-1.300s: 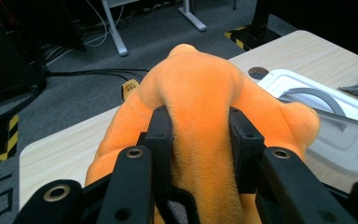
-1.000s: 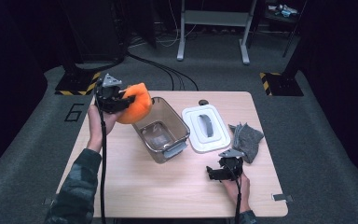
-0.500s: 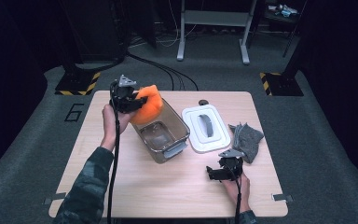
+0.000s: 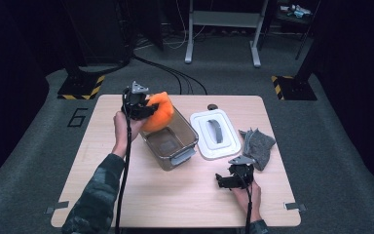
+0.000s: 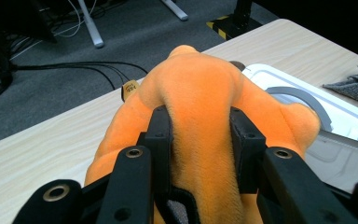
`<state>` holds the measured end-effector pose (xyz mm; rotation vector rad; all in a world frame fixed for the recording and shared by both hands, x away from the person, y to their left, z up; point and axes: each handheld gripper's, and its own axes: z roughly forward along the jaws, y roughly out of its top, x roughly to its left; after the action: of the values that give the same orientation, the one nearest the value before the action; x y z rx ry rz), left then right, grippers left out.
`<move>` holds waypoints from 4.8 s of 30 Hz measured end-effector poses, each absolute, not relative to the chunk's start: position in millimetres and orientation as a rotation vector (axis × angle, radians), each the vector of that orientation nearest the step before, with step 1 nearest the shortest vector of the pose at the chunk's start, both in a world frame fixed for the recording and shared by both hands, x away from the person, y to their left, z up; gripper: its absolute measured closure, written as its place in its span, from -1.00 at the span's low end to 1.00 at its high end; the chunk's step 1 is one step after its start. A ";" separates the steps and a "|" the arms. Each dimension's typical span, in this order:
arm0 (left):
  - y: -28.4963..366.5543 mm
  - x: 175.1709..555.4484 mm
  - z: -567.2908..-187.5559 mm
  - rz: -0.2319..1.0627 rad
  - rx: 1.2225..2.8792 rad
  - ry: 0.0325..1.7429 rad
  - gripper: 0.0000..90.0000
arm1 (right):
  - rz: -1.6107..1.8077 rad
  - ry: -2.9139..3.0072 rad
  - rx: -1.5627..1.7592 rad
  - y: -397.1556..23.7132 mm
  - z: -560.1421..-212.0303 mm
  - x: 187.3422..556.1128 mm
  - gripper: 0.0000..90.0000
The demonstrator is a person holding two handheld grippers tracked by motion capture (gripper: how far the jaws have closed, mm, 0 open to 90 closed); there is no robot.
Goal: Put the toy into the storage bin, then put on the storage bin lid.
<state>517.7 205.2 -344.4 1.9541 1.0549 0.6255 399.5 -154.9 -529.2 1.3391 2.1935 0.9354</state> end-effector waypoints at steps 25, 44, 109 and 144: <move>192.0 538.2 -373.5 0.540 2.034 1.131 0.44 | 0.931 2.203 1.328 -155.6 -529.0 399.2 -0.93; 179.9 548.0 -400.5 0.497 2.177 1.233 -0.01 | 0.931 2.203 1.326 -155.6 -529.0 399.1 -0.93; 253.8 454.0 -370.5 0.530 1.954 1.130 -0.75 | 0.946 2.208 1.326 -152.2 -505.6 403.5 -0.90; 312.4 404.4 -447.0 0.573 1.880 1.273 -0.75 | 0.961 2.194 1.323 -140.8 -464.8 454.1 -0.86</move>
<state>404.4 312.4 -447.0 1.8797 1.2730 0.5732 454.1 -140.8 -464.8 1.3233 2.1944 0.9613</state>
